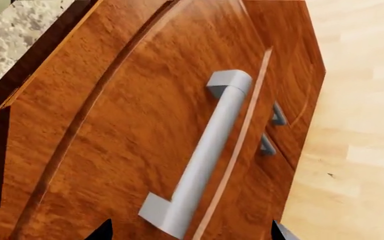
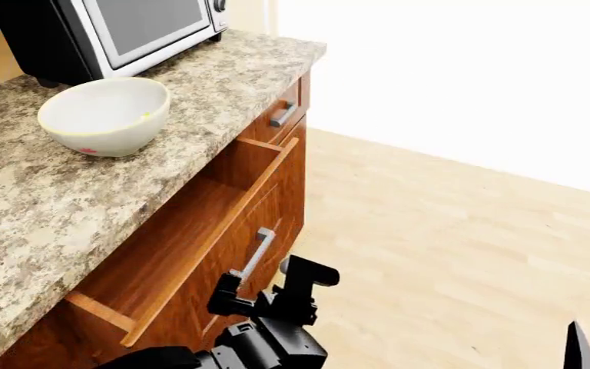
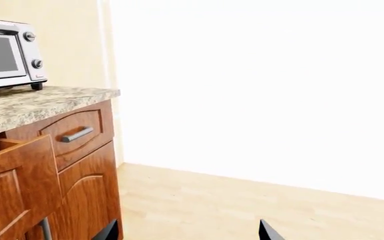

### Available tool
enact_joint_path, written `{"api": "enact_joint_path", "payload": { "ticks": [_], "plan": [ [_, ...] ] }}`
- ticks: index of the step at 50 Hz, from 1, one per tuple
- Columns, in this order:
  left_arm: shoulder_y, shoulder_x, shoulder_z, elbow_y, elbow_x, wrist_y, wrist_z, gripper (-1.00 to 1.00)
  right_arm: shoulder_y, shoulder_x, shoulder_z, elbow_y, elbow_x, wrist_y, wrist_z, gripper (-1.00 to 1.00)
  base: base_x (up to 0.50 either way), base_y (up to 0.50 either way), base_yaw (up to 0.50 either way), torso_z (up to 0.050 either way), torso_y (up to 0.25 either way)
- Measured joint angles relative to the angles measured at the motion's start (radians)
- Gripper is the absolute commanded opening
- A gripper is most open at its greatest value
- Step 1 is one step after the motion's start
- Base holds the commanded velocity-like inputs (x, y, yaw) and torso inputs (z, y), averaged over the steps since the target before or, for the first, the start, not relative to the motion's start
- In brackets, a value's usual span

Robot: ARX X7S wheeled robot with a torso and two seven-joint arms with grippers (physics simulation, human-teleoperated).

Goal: Place the bar in the bowl and close the drawer.

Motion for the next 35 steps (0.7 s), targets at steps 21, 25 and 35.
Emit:
{"api": "enact_joint_path", "payload": {
  "ticks": [21, 25, 35],
  "plan": [
    [0.006, 0.0, 0.01, -0.13, 0.032, -0.005, 0.02, 1.0, -0.006, 0.0, -0.002, -0.005, -0.03, 0.001, 0.025, 1.0, 0.0, 0.0, 0.0, 0.0, 0.0],
    [0.007, 0.0, 0.01, -0.152, 0.035, -0.009, 0.022, 1.0, -0.008, 0.0, -0.003, -0.007, -0.041, 0.001, 0.034, 1.0, 0.0, 0.0, 0.0, 0.0, 0.0],
    [-0.001, 0.0, 0.009, -0.206, 0.033, -0.009, 0.035, 1.0, -0.011, 0.0, -0.005, -0.01, -0.058, 0.001, 0.051, 1.0, 0.0, 0.0, 0.0, 0.0, 0.0]
  ]
}}
